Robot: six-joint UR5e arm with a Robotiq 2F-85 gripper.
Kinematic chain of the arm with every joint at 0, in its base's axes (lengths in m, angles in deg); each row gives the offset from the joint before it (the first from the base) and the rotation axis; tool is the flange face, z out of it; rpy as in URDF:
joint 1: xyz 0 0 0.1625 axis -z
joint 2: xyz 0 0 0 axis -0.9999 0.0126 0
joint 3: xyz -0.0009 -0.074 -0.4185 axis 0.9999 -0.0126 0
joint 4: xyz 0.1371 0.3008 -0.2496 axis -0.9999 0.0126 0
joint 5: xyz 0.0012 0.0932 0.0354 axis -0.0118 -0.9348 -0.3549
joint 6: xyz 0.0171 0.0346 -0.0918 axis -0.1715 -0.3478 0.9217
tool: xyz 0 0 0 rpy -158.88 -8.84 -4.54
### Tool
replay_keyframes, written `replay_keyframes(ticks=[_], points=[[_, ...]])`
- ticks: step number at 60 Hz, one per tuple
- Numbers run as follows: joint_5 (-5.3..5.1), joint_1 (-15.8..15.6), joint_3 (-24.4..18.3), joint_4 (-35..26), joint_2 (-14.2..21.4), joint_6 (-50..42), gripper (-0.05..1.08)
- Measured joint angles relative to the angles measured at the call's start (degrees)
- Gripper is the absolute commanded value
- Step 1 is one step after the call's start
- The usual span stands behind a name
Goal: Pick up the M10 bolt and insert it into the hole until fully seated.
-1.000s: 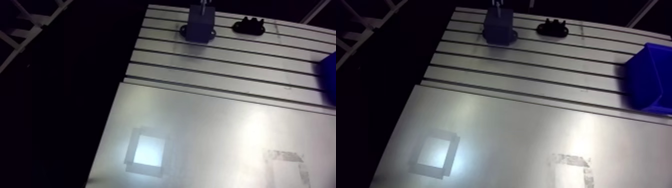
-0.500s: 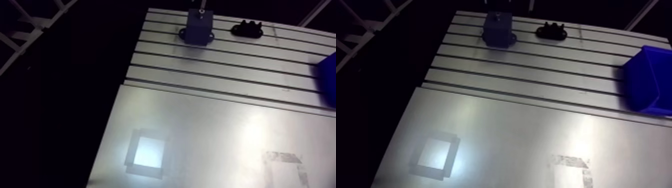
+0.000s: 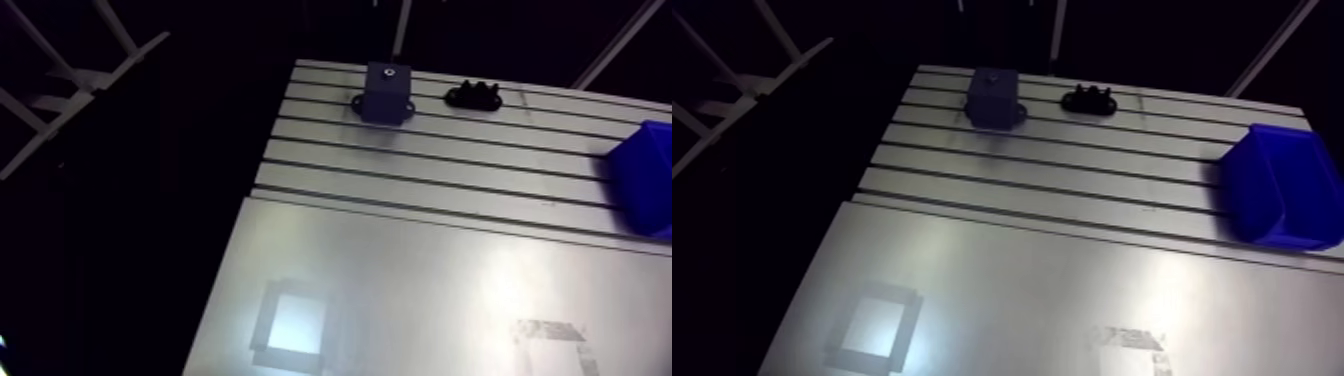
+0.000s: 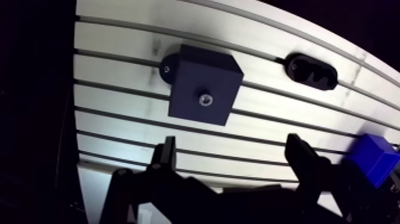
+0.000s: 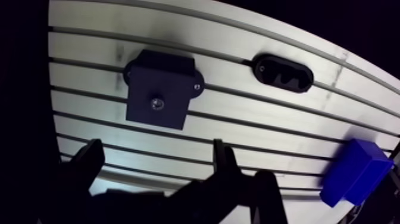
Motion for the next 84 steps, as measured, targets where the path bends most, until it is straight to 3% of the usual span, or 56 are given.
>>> replay_keyframes(ticks=[35, 62, 71, 84], points=[[-0.45, 2.19, 3.91, -2.83, 11.53, -0.64, 0.00], [-1.57, 3.39, 7.27, -5.36, 21.14, -2.21, 0.00], [-1.41, 4.67, 8.05, -6.69, 23.37, -2.48, 0.00], [-0.39, 6.96, 8.84, -7.45, 24.92, -2.42, 0.00]])
